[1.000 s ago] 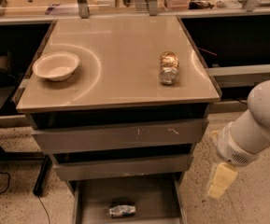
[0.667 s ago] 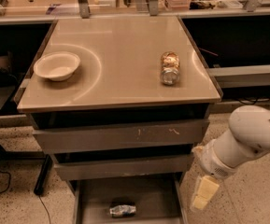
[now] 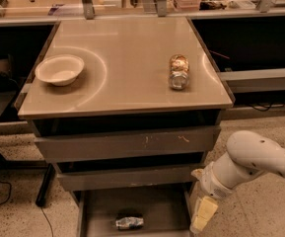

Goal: Pick redbull can from bottom drawer and place on counter

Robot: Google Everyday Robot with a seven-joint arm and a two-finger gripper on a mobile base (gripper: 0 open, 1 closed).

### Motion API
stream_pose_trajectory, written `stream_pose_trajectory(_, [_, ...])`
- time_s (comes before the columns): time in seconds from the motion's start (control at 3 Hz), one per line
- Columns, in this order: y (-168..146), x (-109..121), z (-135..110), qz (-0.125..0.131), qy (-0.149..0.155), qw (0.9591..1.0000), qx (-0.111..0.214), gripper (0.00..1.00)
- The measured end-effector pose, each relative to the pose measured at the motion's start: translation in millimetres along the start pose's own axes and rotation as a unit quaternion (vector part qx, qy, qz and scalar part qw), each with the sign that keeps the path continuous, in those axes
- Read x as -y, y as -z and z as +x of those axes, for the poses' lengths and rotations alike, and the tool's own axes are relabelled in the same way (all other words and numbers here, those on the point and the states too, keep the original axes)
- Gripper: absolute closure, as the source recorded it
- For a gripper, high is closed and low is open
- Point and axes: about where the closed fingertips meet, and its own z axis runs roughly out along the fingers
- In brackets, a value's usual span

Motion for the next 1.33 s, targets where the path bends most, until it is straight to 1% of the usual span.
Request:
stream_pose_trajectory(0.33, [-32,-1,-2,-0.018,0.004,0.9997,0.013,0.0])
stream_pose_trajectory(0.67, [-83,8,-24,-0.046,0.03,0.9968,0.059,0.0])
stream_pose_trajectory(1.0, [-136,18,-33,-0.078,0.059,0.9906,0.096,0.0])
stream_pose_trajectory(1.33, [-136,18,-33,-0.078,0.059,0.9906,0.096,0.0])
